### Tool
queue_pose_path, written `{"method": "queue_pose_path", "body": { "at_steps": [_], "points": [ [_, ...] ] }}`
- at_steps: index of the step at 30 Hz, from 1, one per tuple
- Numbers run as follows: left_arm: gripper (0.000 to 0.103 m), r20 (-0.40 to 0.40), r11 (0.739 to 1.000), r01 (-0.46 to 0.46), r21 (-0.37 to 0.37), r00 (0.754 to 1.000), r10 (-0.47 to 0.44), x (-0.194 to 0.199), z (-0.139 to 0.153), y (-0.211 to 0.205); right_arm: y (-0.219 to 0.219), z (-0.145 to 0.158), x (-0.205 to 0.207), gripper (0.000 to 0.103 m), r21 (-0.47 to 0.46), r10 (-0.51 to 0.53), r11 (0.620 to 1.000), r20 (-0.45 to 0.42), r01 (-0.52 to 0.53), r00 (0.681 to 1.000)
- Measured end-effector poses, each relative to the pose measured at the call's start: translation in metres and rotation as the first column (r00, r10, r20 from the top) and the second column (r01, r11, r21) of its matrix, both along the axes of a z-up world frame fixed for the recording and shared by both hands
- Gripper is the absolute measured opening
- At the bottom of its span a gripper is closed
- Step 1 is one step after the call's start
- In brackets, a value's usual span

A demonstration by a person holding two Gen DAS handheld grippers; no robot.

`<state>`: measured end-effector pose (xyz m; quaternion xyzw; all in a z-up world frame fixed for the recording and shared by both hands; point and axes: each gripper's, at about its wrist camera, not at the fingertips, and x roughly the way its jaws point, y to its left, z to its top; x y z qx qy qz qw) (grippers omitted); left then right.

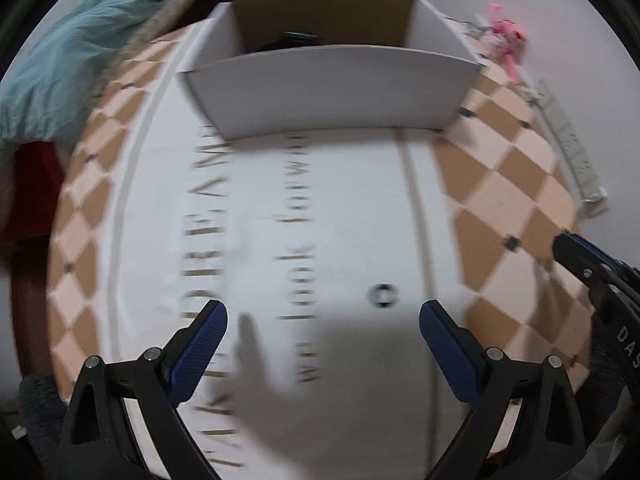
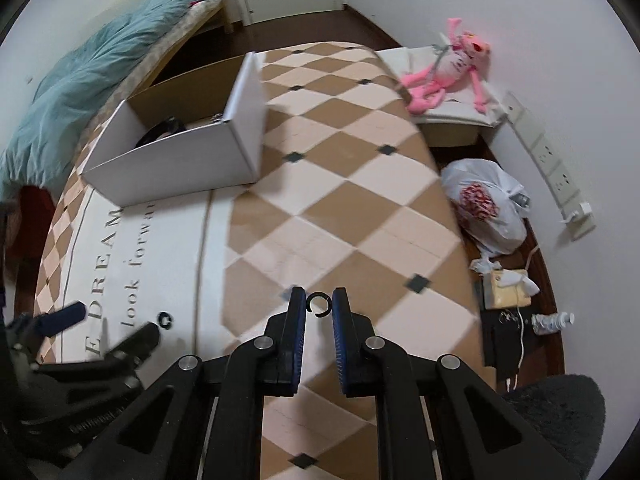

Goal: Organize jewelry
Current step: 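Grasp a small black ring with the left tool while the right tool grasps another black ring, then carry both black rings over the white box with both tools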

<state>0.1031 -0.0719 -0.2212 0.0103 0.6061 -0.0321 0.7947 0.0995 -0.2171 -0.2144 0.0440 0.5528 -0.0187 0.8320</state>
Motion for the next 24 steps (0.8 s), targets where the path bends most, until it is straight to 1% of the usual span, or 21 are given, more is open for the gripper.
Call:
{"method": "queue_pose_path", "body": {
  "at_steps": [1,2,3,4,6,7,15,18,24],
  "points": [
    [0.078,0.005,1.000,0.010,-0.010,1.000,-0.010,0.000,-0.001,-0.004,-0.003,0.000,-0.001,0.014,-0.003,-0.009,1.000,-0.002,0.009,1.000],
    [0.058,0.003,1.000,0.023,-0.014,1.000,-0.023,0.000,-0.002,-0.009,-0.006,0.000,-0.001,0.014,-0.002,-0.015,1.000,-0.003,0.015,1.000],
    [0.048,-0.002,0.999,0.034,-0.018,0.999,-0.034,0.000,-0.004,-0.012,-0.008,0.000,-0.002,0.014,-0.004,-0.017,1.000,-0.004,0.017,1.000],
    [0.038,0.018,0.999,0.047,0.006,0.999,-0.047,-0.001,-0.002,-0.017,-0.009,0.000,-0.003,0.014,-0.004,-0.019,1.000,-0.004,0.019,1.000],
    [0.015,0.039,0.998,0.069,0.009,0.997,-0.069,-0.002,-0.001,-0.021,-0.010,0.000,-0.005,0.014,-0.002,-0.023,1.000,-0.001,0.023,1.000],
    [0.010,0.042,0.997,0.073,0.005,0.996,-0.073,-0.001,-0.001,-0.021,-0.010,0.001,-0.005,0.014,-0.002,-0.023,1.000,0.000,0.023,1.000],
    [0.010,0.082,0.997,0.074,0.006,0.994,-0.074,0.002,0.005,-0.007,-0.001,0.015,-0.004,0.014,0.007,-0.009,1.000,0.036,0.009,0.999],
    [0.010,0.120,0.997,0.072,0.011,0.990,-0.073,-0.001,0.019,-0.004,0.003,0.027,-0.003,0.014,0.022,-0.001,1.000,0.062,0.000,0.998],
    [0.010,0.217,0.999,0.035,0.004,0.976,-0.035,0.006,0.061,0.014,0.014,0.060,0.005,0.014,0.046,0.021,0.999,0.136,-0.027,0.990]
  ]
}}
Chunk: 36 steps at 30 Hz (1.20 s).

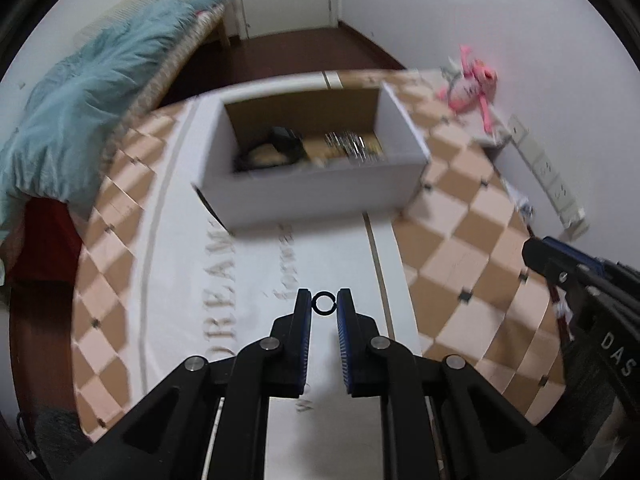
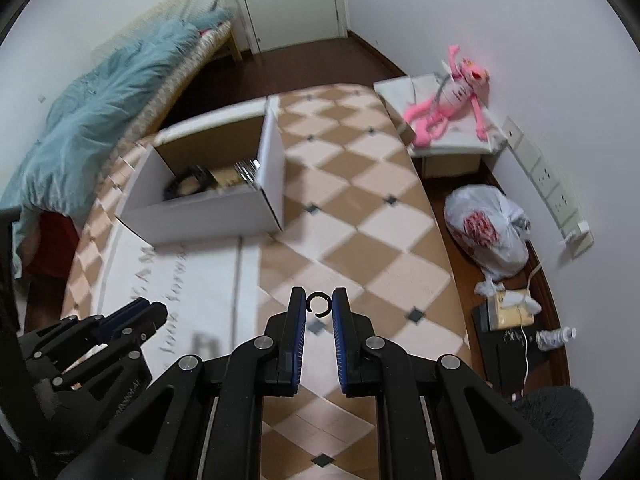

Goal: Organize jewelry
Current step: 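Carry both black rings over the white box with both tools, then open both tools to drop the black rings into the box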

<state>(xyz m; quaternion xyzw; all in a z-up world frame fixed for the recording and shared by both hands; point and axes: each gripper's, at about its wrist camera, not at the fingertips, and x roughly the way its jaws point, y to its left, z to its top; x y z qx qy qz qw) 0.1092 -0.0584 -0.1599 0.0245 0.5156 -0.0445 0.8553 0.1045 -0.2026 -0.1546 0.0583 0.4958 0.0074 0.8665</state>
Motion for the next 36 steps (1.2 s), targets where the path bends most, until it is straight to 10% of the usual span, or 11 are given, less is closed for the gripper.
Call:
{"method": "queue_pose_path", "body": {
  "at_steps": [8,19,29,36],
  "points": [
    [0.010,0.067,0.996,-0.036,-0.078,0.997,0.041,0.046,0.054,0.025,0.021,0.036,0.055,0.014,0.073,0.061,0.995,0.054,-0.065,0.997],
    [0.010,-0.125,0.975,-0.077,-0.209,0.991,0.052,0.149,0.033,0.058,0.041,0.000,0.178,0.014,0.214,0.150,0.970,-0.138,-0.118,0.979],
    [0.013,-0.242,0.980,-0.119,-0.161,0.967,0.078,0.188,0.023,0.058,0.039,-0.019,0.224,0.023,0.175,0.182,0.975,-0.259,-0.139,0.949],
    [0.065,-0.201,0.986,-0.132,-0.102,0.973,0.110,0.184,0.030,0.067,0.035,-0.007,0.216,0.041,0.110,0.173,0.983,-0.244,-0.150,0.954]
  ]
}}
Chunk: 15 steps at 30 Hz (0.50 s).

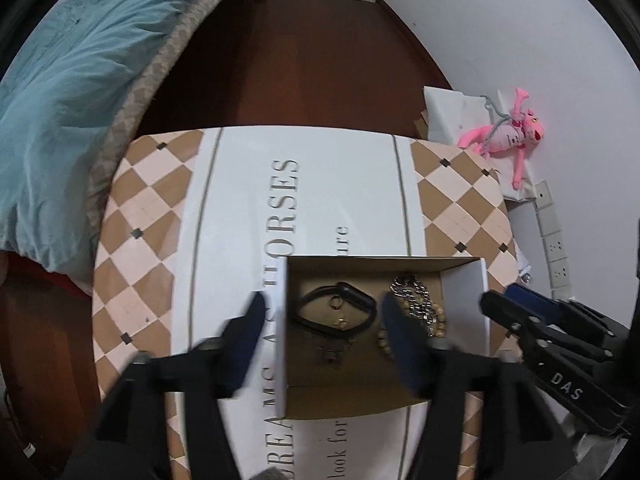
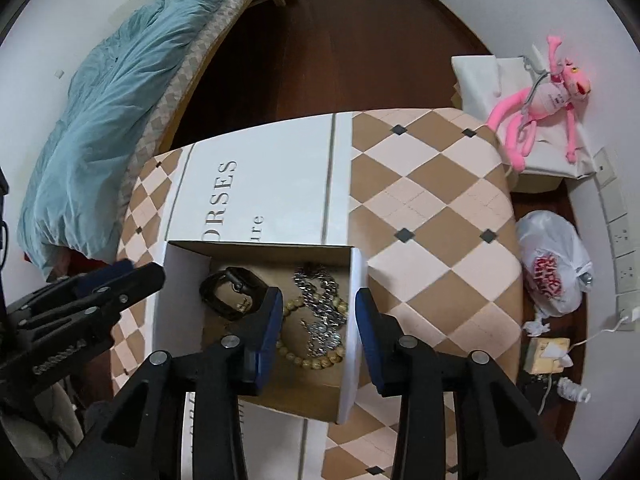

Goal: Organize jewelry
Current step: 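Open both tools to drop the black rings into the box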

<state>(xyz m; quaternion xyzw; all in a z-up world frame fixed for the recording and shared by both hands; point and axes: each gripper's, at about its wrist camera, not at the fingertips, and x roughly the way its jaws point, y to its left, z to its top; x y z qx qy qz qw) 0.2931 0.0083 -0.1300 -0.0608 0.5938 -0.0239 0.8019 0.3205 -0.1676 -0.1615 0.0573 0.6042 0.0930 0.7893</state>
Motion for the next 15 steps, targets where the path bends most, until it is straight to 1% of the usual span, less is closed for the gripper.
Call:
{"method": "queue_pose_path", "body": {
  "at_steps": [1,3,4,5,6,8,9,10,12,13,14,15],
  "points": [
    [0.069,0.005,1.000,-0.008,0.013,1.000,0.008,-0.002,0.000,0.003,0.001,0.002,-0.002,0.042,-0.024,0.004,1.000,0.006,-0.004,1.000],
    [0.072,0.006,0.999,-0.022,0.035,1.000,0.022,-0.007,-0.001,0.007,0.002,0.003,-0.006,0.052,-0.060,0.007,0.998,0.012,-0.006,1.000],
    [0.077,0.005,0.999,-0.029,0.046,1.000,0.028,-0.010,-0.002,0.010,0.003,0.004,-0.009,0.054,-0.076,0.005,0.997,0.015,-0.003,1.000],
    [0.085,0.004,0.998,-0.033,0.057,0.999,0.032,-0.013,-0.004,0.011,0.003,0.003,-0.012,0.058,-0.097,0.002,0.995,0.015,0.000,1.000],
    [0.087,0.004,0.997,-0.038,0.069,0.999,0.038,-0.017,-0.006,0.013,0.004,0.002,-0.015,0.060,-0.117,-0.001,0.993,0.017,0.003,1.000],
    [0.087,0.009,0.995,-0.048,0.089,0.999,0.048,-0.027,-0.010,0.015,0.006,0.000,-0.021,0.061,-0.150,-0.004,0.989,0.024,0.008,1.000],
    [0.087,0.010,0.994,-0.051,0.096,0.999,0.050,-0.030,-0.011,0.016,0.007,-0.002,-0.025,0.063,-0.171,-0.004,0.985,0.025,0.008,1.000],
    [0.087,0.015,0.993,-0.054,0.107,0.999,0.053,-0.034,-0.014,0.016,0.008,-0.004,-0.029,0.068,-0.186,-0.006,0.983,0.027,0.010,1.000],
    [0.087,0.024,0.991,-0.060,0.117,0.998,0.057,-0.041,-0.017,0.016,0.009,-0.008,-0.036,0.094,-0.208,-0.011,0.978,0.026,0.016,1.000],
    [0.091,0.027,0.990,-0.062,0.127,0.998,0.060,-0.044,-0.019,0.016,0.009,-0.009,-0.040,0.096,-0.216,-0.010,0.976,0.027,0.016,1.000],
    [0.098,0.031,0.989,-0.065,0.134,0.998,0.061,-0.047,-0.020,0.015,0.010,-0.010,-0.044,0.096,-0.230,-0.009,0.973,0.030,0.016,0.999],
    [0.101,0.039,0.988,-0.066,0.137,0.997,0.061,-0.050,-0.020,0.014,0.011,-0.011,-0.046,0.096,-0.235,-0.010,0.972,0.031,0.018,0.999]
  ]
}}
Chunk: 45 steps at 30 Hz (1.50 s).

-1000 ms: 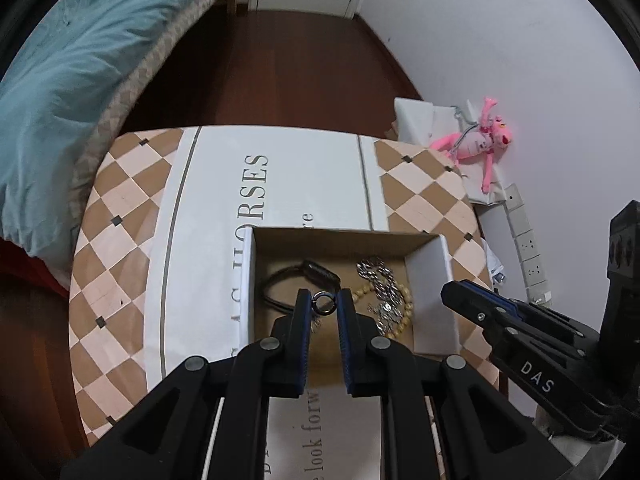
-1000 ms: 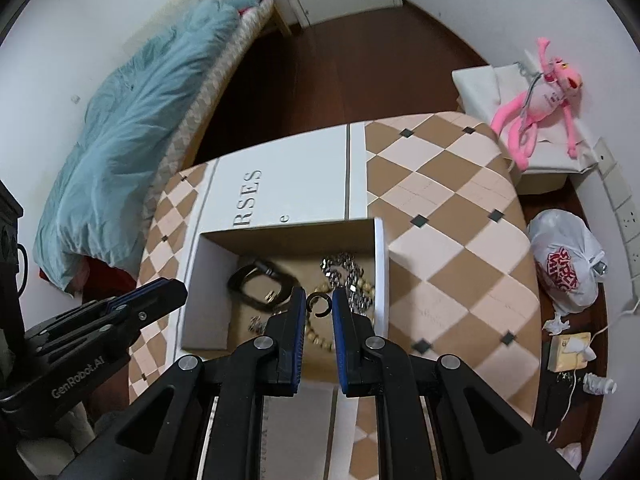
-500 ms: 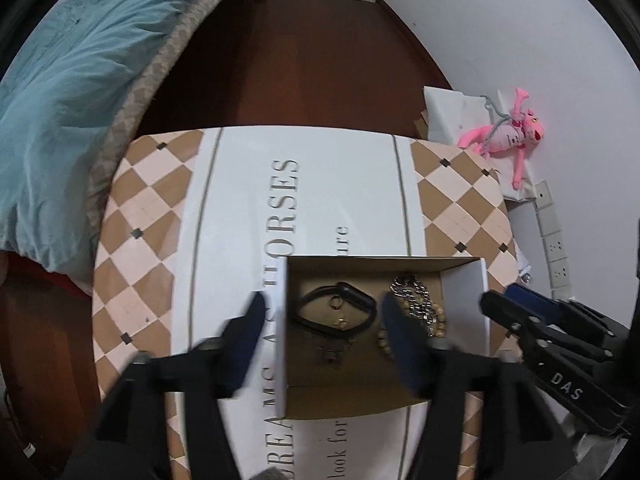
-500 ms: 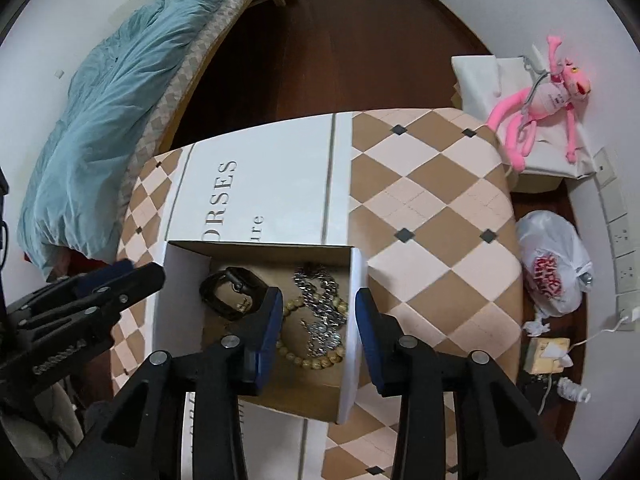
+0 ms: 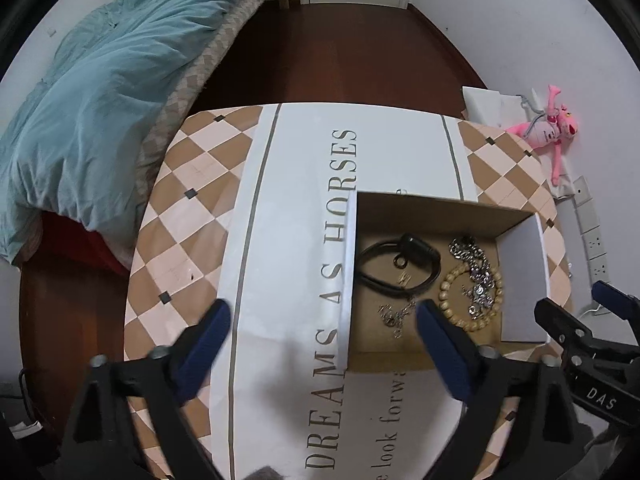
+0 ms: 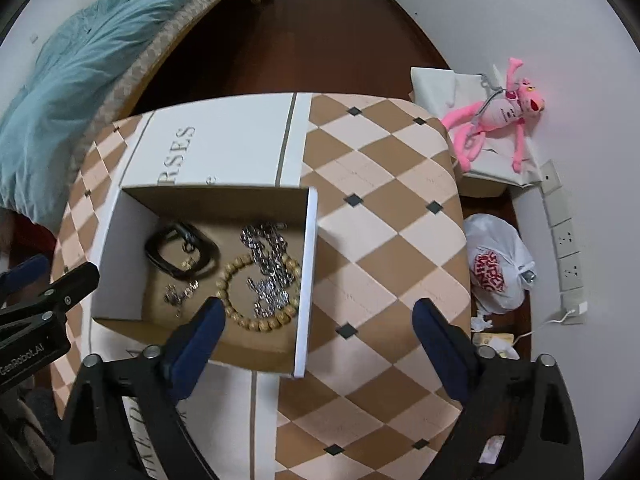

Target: Organize jewelry

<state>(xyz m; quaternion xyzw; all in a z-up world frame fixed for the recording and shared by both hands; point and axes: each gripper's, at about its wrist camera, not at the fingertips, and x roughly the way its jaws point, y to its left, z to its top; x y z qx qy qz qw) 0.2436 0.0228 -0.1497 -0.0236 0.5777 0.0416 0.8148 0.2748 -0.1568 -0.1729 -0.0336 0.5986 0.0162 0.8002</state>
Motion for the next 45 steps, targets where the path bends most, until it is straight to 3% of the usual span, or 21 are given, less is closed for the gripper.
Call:
{"method": "queue_pose_path", "body": {
  "at_steps": [8,15,24,36,45],
  "points": [
    [0.101,0.061,0.999,0.013,0.029,0.998,-0.015,-0.018,0.004,-0.006,0.000,0.004,-0.022,0.097,-0.026,-0.028,0.999,0.035,0.029,0.999],
    [0.101,0.115,0.999,0.030,0.024,0.993,-0.032,-0.039,0.025,-0.012,-0.006,0.028,-0.048,0.100,-0.026,-0.051,0.998,0.101,0.053,0.994],
    [0.101,0.235,0.999,0.044,0.019,0.971,-0.047,-0.093,0.081,-0.018,-0.011,0.094,-0.103,0.100,-0.010,-0.066,0.997,0.250,0.071,0.966],
    [0.101,0.387,0.999,0.044,0.011,0.921,-0.044,-0.164,0.157,-0.021,-0.007,0.185,-0.192,0.100,0.011,-0.068,0.998,0.433,0.070,0.899],
    [0.101,0.449,0.999,0.032,0.011,0.893,-0.034,-0.194,0.190,-0.019,-0.006,0.232,-0.230,0.100,0.028,-0.070,0.998,0.513,0.064,0.856]
  ]
}}
